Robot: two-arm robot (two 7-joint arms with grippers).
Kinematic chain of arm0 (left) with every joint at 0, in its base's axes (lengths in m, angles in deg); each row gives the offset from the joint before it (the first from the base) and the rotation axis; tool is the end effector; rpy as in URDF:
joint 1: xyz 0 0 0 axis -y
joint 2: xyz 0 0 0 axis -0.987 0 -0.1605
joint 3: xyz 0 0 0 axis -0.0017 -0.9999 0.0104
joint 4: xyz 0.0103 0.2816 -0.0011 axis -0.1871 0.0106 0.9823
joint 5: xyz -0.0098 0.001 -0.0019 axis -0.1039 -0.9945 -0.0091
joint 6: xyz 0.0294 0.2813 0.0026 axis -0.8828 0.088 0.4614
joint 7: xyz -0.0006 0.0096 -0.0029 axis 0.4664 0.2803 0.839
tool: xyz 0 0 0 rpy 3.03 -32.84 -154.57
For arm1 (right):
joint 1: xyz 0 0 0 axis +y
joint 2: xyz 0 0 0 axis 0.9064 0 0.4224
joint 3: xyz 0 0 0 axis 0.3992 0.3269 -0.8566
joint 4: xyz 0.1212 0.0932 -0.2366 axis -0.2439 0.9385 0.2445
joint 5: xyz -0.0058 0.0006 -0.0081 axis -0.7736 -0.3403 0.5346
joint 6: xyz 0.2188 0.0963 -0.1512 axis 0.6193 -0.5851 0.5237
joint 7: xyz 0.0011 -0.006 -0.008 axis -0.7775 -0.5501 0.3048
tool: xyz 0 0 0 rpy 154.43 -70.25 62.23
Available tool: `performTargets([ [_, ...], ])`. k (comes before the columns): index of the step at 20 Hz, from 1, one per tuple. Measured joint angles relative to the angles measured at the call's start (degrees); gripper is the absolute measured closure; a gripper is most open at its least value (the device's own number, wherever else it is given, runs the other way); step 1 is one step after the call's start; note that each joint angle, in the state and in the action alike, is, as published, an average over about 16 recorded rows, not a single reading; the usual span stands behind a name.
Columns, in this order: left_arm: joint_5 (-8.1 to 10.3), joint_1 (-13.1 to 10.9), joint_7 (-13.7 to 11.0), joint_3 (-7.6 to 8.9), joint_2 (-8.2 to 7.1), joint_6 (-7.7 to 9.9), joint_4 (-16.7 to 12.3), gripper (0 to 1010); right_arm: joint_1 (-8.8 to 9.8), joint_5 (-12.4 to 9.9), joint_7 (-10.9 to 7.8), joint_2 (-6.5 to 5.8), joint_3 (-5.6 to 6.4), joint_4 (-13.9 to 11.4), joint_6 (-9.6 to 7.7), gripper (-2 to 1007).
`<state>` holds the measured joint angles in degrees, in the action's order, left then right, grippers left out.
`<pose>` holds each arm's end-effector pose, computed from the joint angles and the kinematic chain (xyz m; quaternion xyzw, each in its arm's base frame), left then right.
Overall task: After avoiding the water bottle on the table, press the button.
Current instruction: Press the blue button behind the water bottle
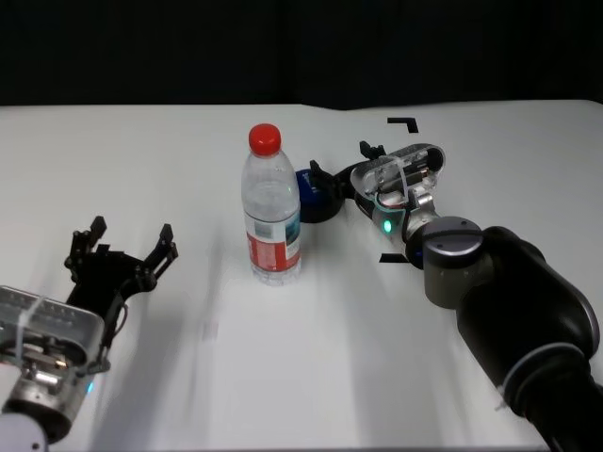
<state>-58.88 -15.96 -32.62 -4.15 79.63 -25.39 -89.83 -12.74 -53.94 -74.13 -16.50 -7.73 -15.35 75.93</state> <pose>0.2694 0.0306 -0.2931 0.0765 -0.1271 0.6365 0.7569 0.4617 0.0742 -0.2699 -0.0788 -0.0217 -0.5603 0.8242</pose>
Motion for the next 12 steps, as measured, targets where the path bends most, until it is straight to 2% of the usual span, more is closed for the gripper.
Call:
performTargets([
  [12,0.0,0.0,0.0,0.0,0.0,0.0,0.0,7,0.0,0.4,-0.53,-0.01,-0.4,0.4,-2.26,3],
])
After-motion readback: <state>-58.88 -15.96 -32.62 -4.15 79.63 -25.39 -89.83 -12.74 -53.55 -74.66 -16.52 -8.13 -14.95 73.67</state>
